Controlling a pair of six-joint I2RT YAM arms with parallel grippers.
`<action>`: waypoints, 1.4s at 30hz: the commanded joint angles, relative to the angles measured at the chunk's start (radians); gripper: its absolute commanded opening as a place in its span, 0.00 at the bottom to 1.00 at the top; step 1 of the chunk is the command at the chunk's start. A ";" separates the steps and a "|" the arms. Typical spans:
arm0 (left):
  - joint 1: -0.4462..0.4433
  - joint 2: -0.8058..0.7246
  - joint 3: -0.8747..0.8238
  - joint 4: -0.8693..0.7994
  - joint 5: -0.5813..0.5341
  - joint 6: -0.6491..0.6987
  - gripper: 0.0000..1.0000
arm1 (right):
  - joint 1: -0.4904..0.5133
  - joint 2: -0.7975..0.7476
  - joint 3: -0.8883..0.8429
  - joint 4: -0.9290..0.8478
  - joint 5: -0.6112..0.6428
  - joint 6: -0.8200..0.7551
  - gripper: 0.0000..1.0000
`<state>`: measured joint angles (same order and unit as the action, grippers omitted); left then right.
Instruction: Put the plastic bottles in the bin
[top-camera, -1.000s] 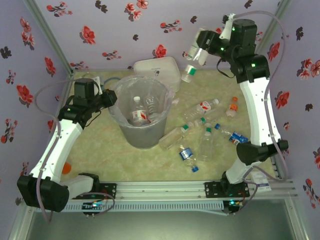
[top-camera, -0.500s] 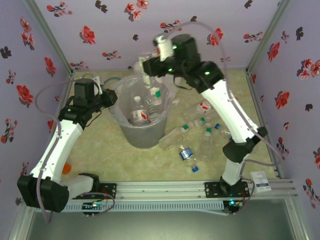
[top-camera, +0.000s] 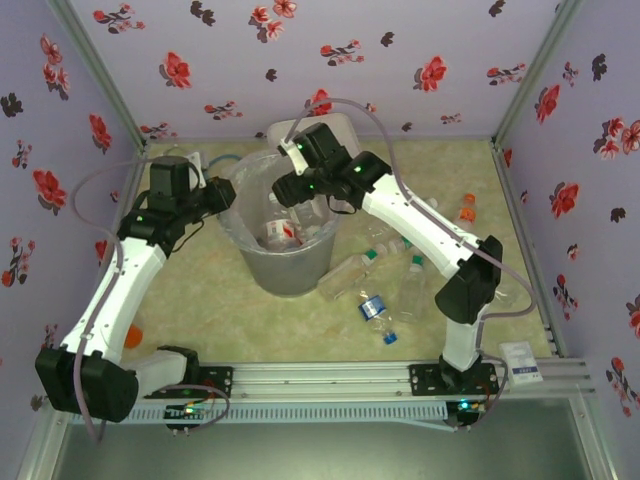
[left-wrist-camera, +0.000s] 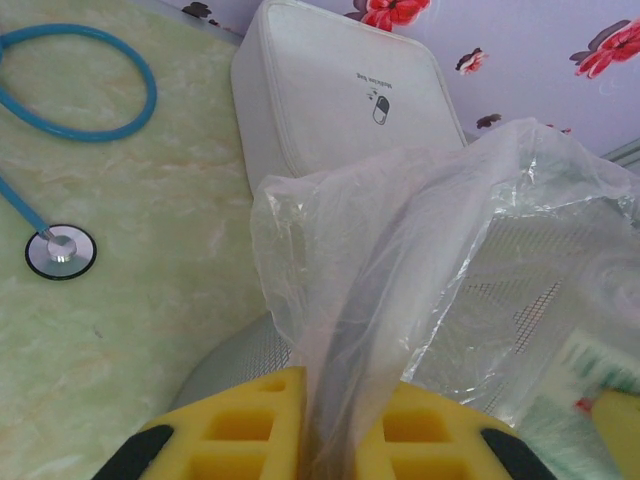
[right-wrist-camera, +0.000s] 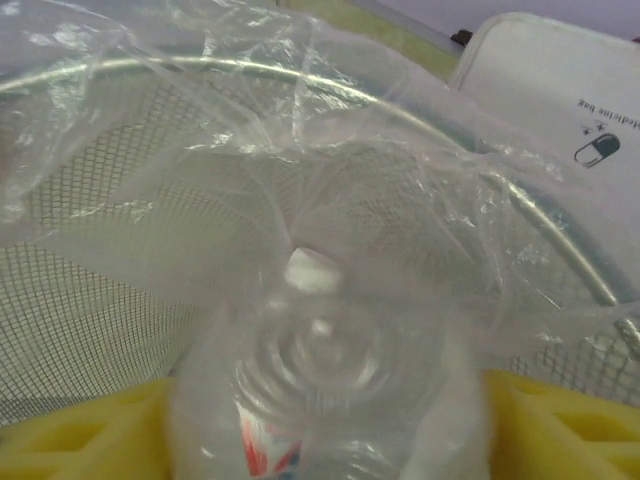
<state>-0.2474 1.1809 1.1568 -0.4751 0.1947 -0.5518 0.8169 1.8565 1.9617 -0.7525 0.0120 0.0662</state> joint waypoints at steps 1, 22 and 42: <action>-0.018 0.055 -0.009 -0.016 -0.016 0.012 0.07 | 0.001 -0.085 0.022 0.007 0.036 -0.001 0.83; -0.021 0.066 -0.002 -0.022 -0.028 0.022 0.07 | -0.420 -0.448 -0.308 -0.041 0.240 0.347 0.99; -0.022 0.010 -0.029 -0.026 -0.017 0.022 0.07 | -1.030 0.100 -0.318 -0.121 -0.024 0.252 0.87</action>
<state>-0.2539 1.1950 1.1679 -0.4709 0.1944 -0.5484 -0.1997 1.8984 1.5566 -0.8268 0.0521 0.3397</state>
